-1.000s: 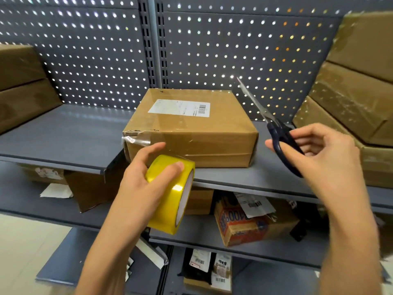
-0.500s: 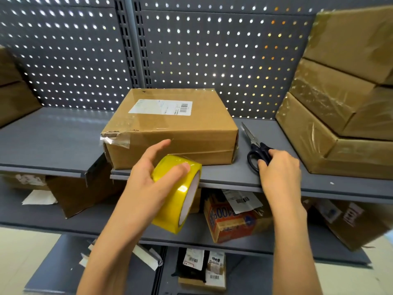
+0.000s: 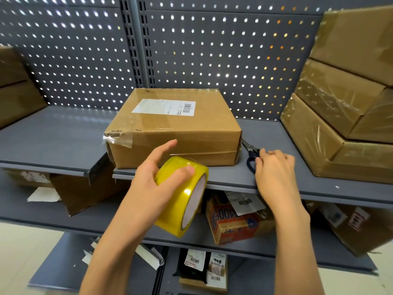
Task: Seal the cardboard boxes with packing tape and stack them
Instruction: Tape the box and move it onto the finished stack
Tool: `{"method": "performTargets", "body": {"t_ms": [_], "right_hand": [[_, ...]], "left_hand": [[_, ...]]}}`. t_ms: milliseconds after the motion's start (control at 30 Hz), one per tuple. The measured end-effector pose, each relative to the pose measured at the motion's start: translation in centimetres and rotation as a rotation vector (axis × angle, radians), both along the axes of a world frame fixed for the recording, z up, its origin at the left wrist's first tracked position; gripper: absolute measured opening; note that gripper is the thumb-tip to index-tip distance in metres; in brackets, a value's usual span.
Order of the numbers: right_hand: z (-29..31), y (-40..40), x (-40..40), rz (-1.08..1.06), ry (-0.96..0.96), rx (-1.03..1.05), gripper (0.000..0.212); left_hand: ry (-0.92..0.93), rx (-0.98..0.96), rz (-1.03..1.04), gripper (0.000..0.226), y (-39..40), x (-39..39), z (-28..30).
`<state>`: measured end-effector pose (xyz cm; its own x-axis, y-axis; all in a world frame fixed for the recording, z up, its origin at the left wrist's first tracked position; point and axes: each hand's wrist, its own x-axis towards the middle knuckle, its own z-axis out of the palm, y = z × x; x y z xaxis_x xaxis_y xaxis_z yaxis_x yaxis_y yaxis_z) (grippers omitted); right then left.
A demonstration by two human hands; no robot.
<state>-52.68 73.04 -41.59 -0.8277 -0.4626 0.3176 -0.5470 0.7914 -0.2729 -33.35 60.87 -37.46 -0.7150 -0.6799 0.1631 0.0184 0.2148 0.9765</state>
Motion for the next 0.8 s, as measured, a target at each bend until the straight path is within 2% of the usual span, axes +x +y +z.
{"method": "performTargets", "body": {"t_ms": [33,100,167,200,300,367,400,500,533,667,800], "right_hand": [[0.7,0.1,0.4,0.026,-0.015,-0.120,0.034],[2.5,0.4,1.7,0.115,-0.051,-0.427,0.028],[4.5,0.5,3.5,0.262,-0.181,-0.619,0.021],[5.2,0.3,4.4,0.350,-0.298,-0.627,0.030],[5.5,-1.1,6.3,0.575,-0.577,-0.466,0.077],[5.3,-1.9,7.1,0.663,-0.685,-0.464,0.085],[5.2,-2.2,7.4,0.696,-0.713,-0.507,0.075],[5.1,-2.8,7.7,0.720,-0.792,-0.689,0.024],[4.9,-3.1,7.9,0.727,-0.823,-0.731,0.016],[4.1,-4.5,8.5,0.721,-0.892,-0.817,0.008],[3.7,-5.9,9.5,0.761,-0.803,-0.811,0.009]], "left_hand": [[0.016,-0.004,-0.010,0.061,0.1,0.0,0.0],[0.041,-0.013,-0.019,0.070,0.3,0.1,0.2],[0.071,-0.035,-0.027,0.068,0.4,0.1,0.2],[0.086,-0.054,-0.037,0.069,0.5,0.2,0.3],[0.118,-0.128,-0.056,0.066,0.5,0.3,0.2],[0.120,-0.169,-0.060,0.065,0.6,0.5,0.1],[0.118,-0.193,-0.057,0.065,0.7,0.6,0.2],[0.097,-0.239,-0.041,0.067,0.6,1.2,-0.1],[0.085,-0.246,-0.037,0.069,0.5,1.4,-0.2],[0.067,-0.239,-0.034,0.076,0.3,2.3,-0.4],[0.042,-0.093,-0.071,0.079,-0.7,3.8,-0.7]]}}
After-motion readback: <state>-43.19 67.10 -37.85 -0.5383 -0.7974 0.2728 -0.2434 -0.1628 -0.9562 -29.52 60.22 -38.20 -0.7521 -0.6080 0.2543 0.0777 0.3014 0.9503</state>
